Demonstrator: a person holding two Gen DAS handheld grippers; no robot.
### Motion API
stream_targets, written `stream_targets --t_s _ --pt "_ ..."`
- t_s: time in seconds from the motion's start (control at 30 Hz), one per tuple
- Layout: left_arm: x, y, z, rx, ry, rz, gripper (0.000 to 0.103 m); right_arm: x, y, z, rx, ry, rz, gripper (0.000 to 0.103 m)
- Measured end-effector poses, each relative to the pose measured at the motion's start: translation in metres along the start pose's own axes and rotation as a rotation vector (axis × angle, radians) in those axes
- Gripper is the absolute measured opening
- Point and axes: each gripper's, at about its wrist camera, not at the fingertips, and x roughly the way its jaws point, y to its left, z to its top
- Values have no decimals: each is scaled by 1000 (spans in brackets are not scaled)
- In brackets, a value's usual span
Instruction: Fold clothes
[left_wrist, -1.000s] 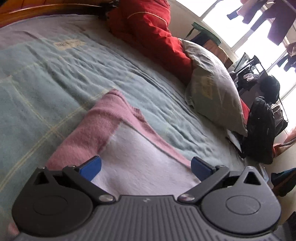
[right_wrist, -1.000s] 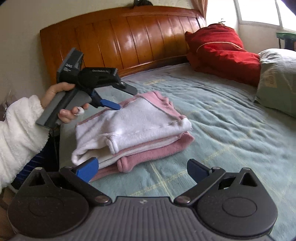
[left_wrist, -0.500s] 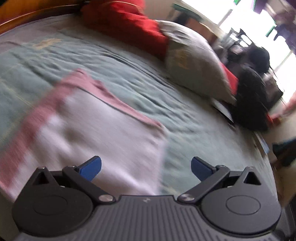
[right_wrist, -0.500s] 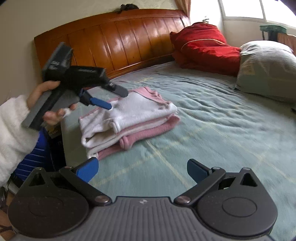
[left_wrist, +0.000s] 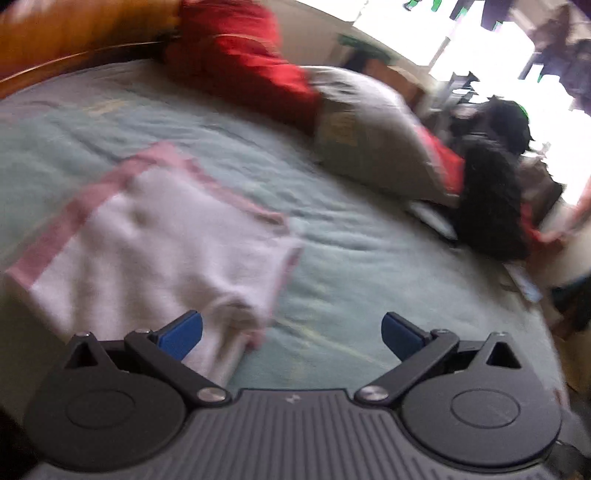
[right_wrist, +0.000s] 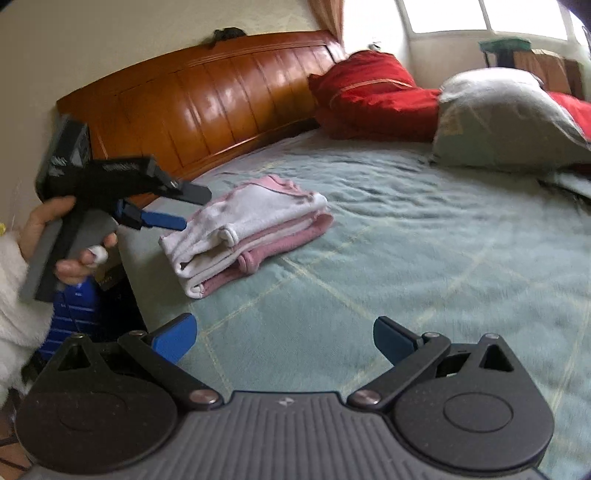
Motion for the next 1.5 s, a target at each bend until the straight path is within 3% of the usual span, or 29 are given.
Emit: stream_targets --t_s 0.17,0.33,0.43,0.53,0.67,0.87,1.03,1.1,1.2,1.5 --pt "21 9 -22 -33 59 108 102 -16 -6 -13 22 -1 -36 103" --pt "-21 -12 -55 101 -85 80 102 -29 -20 -26 96 -12 -37 103" --pt "-25 -15 -56 131 -159 129 102 -24 -21 -31 111 14 -48 103" --pt "-12 -14 -55 107 -125 183 102 -22 -14 -33 95 33 -53 103" --pt "5 -13 -73 105 -87 115 102 -19 -6 -35 73 57 -73 103" --pt "-8 -30 -89 136 -68 213 102 -19 -1 -37 76 74 -73 103" --pt "-28 -57 -112 158 -178 328 102 -14 8 -36 62 91 -63 103" --pt "-35 -63 -119 154 -210 311 102 -10 13 -37 52 111 -53 103" --pt "-39 -70 -129 162 -188 308 102 -4 17 -40 43 144 -38 103" --pt "-66 -79 -161 123 -232 480 102 12 45 -47 -49 235 -8 103"
